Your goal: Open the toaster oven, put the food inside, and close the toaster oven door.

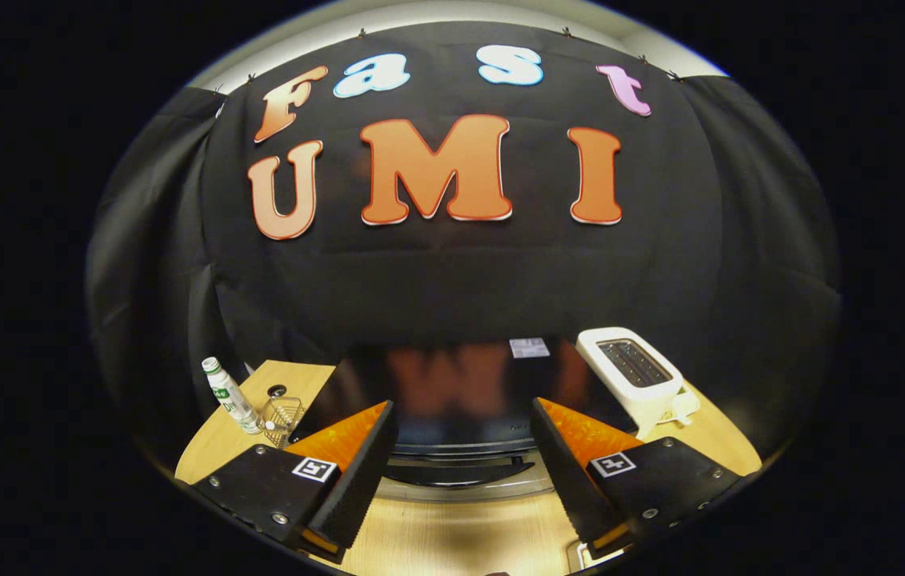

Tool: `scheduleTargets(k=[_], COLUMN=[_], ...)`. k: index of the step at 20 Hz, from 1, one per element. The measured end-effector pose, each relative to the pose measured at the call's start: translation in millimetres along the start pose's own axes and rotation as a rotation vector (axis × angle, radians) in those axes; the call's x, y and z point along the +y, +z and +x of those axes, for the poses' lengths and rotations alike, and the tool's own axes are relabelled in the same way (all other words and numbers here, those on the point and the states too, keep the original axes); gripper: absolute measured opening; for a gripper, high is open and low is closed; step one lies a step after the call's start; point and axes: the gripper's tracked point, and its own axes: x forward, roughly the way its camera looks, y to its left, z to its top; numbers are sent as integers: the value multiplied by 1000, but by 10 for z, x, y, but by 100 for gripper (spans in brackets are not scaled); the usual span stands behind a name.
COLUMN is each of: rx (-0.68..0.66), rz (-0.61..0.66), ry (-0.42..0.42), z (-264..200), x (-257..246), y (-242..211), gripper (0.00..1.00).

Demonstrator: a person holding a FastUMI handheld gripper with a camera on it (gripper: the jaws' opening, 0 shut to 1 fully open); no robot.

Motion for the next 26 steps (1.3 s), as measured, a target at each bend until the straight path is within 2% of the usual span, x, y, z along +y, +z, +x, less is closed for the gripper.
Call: scheduleTargets(k=[5,10,20,26], rx=[66,87,97,111], rz=[-35,-35,-30,-26], ry=[-10,-10,-21,-21], z=[162,171,-161,-528], x=[22,67,50,29], y=[-359,-359,-531,-864], gripper=[99,99,99,99])
